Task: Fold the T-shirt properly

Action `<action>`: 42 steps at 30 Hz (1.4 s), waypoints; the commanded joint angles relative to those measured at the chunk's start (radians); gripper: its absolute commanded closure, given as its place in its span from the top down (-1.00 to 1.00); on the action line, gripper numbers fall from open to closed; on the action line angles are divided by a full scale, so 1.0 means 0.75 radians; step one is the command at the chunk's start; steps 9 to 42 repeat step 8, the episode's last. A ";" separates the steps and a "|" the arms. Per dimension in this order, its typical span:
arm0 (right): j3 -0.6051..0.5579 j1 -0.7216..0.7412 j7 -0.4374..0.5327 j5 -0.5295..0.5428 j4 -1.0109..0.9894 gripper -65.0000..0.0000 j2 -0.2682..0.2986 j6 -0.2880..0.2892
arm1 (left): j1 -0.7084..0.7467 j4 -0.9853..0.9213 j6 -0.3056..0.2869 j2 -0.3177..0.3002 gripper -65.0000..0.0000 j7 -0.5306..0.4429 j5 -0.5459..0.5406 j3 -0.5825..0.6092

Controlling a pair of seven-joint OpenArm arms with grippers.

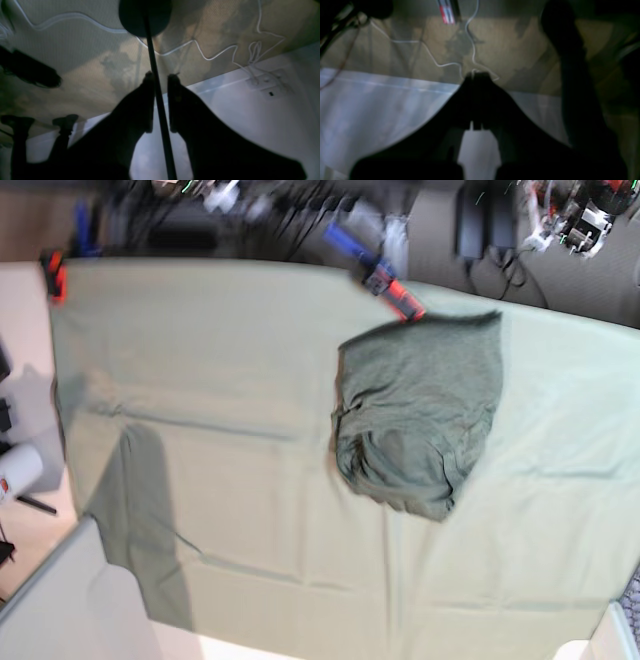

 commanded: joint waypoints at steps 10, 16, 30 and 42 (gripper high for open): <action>0.003 0.147 -0.045 -0.009 0.005 -1.00 0.002 0.004 | -0.053 -0.006 0.050 0.122 -0.71 0.015 0.000 0.009; 0.003 0.147 -0.045 -0.009 0.005 -1.00 0.002 0.004 | -0.053 -0.006 0.050 0.122 -0.71 0.015 0.000 0.009; 0.003 0.147 -0.045 -0.009 0.005 -1.00 0.002 0.004 | -0.053 -0.006 0.050 0.122 -0.71 0.015 0.000 0.009; 0.003 0.147 -0.045 -0.009 0.005 -1.00 0.002 0.004 | -0.053 -0.006 0.050 0.122 -0.71 0.015 0.000 0.009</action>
